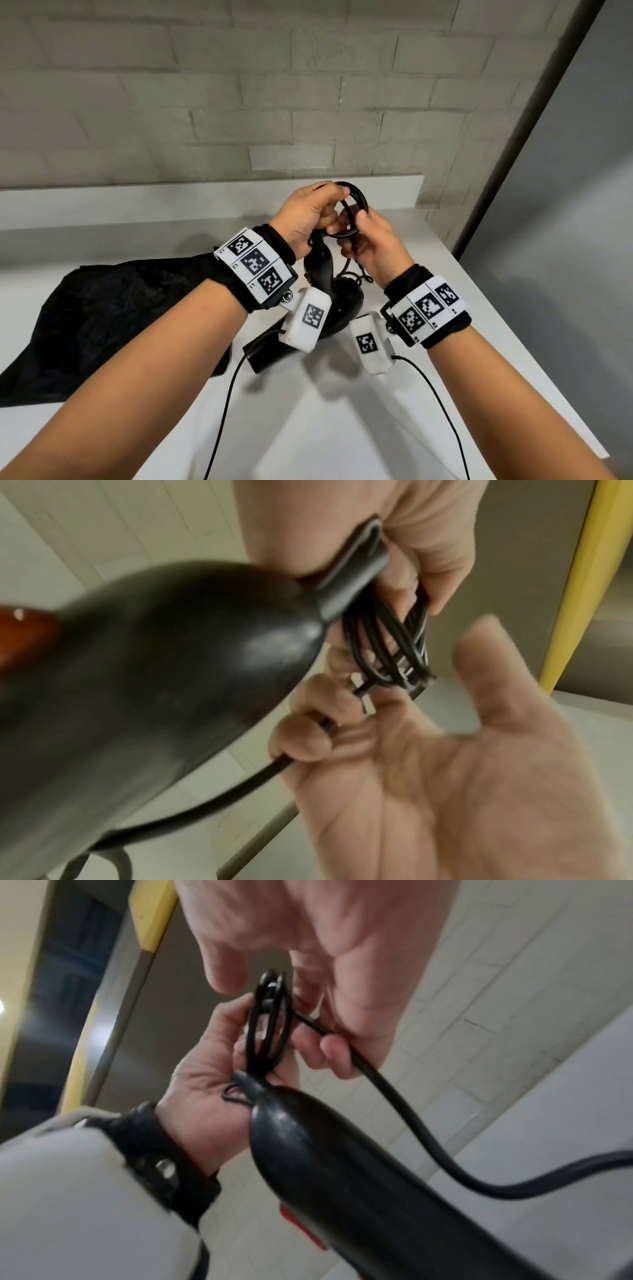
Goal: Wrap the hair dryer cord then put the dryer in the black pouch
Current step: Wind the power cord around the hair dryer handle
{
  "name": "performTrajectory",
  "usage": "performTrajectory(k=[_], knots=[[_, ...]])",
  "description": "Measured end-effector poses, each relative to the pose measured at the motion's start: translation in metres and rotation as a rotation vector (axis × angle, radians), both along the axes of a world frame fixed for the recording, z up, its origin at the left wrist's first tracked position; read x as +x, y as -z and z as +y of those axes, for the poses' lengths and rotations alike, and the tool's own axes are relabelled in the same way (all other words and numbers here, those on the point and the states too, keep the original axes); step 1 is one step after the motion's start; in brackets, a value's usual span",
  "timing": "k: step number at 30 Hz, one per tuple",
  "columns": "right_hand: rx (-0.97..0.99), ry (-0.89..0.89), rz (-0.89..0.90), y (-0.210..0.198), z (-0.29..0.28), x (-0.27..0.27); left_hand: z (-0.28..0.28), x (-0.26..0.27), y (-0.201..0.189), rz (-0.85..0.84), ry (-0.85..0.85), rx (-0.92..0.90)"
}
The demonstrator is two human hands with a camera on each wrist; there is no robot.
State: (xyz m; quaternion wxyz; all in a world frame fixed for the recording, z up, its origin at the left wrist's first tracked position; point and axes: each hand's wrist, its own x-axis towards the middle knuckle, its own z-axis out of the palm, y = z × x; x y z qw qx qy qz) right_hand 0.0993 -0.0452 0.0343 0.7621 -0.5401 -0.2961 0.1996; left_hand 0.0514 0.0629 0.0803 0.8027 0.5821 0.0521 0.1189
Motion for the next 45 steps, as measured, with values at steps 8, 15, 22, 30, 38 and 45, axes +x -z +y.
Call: performTrajectory(k=[8, 15, 22, 30, 38, 45], knots=[[-0.166, 0.019, -0.048, 0.016, -0.001, 0.014, 0.002, 0.002, 0.006, -0.006, 0.06, 0.126], [-0.445, 0.244, -0.433, -0.016, -0.004, 0.042, 0.004, 0.002, 0.006, 0.023, 0.107, 0.223], [-0.704, 0.349, -0.724, -0.054, -0.009, 0.051, 0.0, 0.005, -0.004, 0.103, 0.124, 0.183], [-0.732, 0.272, -0.621, -0.048, -0.014, 0.047, 0.001, 0.003, -0.005, 0.13, 0.093, 0.157], [-0.701, 0.48, -0.871, -0.075, -0.004, 0.039, -0.003, 0.005, -0.008, 0.175, 0.157, 0.339], [-0.513, 0.594, -0.801, -0.073, 0.003, 0.023, -0.005, 0.005, -0.008, 0.174, 0.14, 0.396]])
